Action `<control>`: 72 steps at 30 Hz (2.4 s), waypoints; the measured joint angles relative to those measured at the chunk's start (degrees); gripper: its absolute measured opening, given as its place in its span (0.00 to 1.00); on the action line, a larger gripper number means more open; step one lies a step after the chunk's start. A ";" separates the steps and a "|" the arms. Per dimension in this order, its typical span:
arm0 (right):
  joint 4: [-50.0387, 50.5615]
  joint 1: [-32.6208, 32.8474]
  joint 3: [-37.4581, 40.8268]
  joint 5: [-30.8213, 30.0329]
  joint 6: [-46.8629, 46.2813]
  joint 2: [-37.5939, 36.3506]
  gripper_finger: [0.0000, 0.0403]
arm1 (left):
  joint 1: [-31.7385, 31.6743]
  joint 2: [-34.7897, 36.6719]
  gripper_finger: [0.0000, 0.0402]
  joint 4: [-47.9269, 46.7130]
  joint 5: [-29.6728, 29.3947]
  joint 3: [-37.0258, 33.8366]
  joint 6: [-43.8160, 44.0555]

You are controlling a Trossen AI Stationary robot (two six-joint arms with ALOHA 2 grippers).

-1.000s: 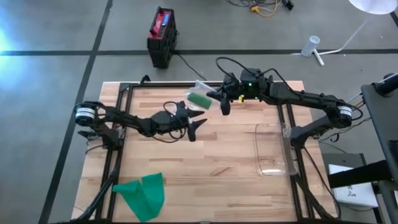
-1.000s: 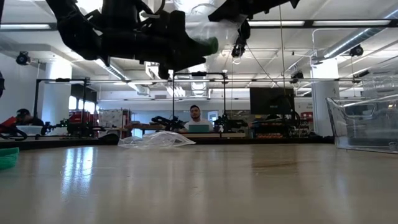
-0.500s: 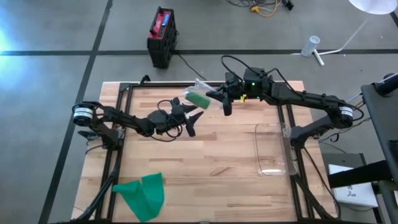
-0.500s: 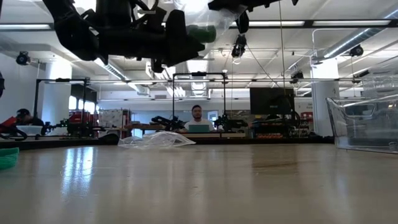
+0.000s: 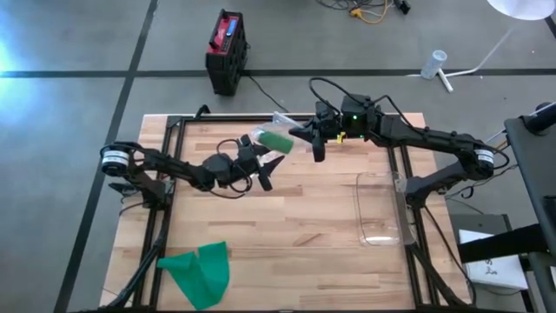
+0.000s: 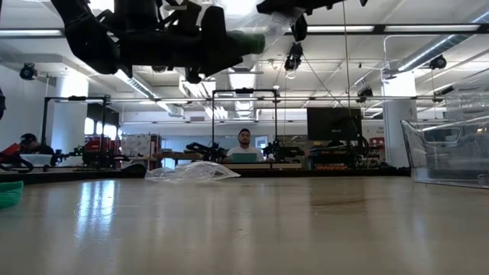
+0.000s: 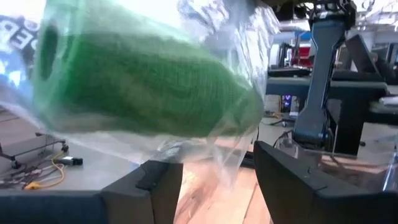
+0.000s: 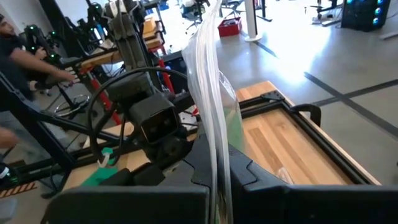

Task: Roll bandage
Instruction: Put the transparent zip bag with the rolled green bandage into the transparent bin

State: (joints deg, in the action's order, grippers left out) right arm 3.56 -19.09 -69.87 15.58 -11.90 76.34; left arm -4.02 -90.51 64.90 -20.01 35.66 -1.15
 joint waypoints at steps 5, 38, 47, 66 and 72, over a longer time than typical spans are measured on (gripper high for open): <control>2.00 0.00 0.00 1.29 0.14 -0.75 0.00 | 0.14 2.09 0.42 -3.58 0.03 -0.50 -2.46; 9.81 -0.07 -2.08 0.91 10.67 -2.11 0.00 | 0.62 16.64 0.00 -26.43 4.80 -0.55 -5.92; 14.60 -0.04 -2.67 0.94 16.76 -2.14 0.00 | 0.69 20.70 0.00 -34.96 12.24 -0.55 -5.90; 30.12 0.00 -10.42 -48.80 15.27 -1.23 0.00 | 0.64 22.20 0.00 -45.92 5.38 -0.55 -6.77; 30.34 -0.08 -9.18 9.48 16.52 -1.32 0.00 | 0.60 22.20 0.02 -46.06 5.35 -0.55 -6.77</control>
State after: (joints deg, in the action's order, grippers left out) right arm 33.90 -19.18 -79.05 25.06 4.62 75.01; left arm -3.42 -68.31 18.84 -14.66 35.11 -7.92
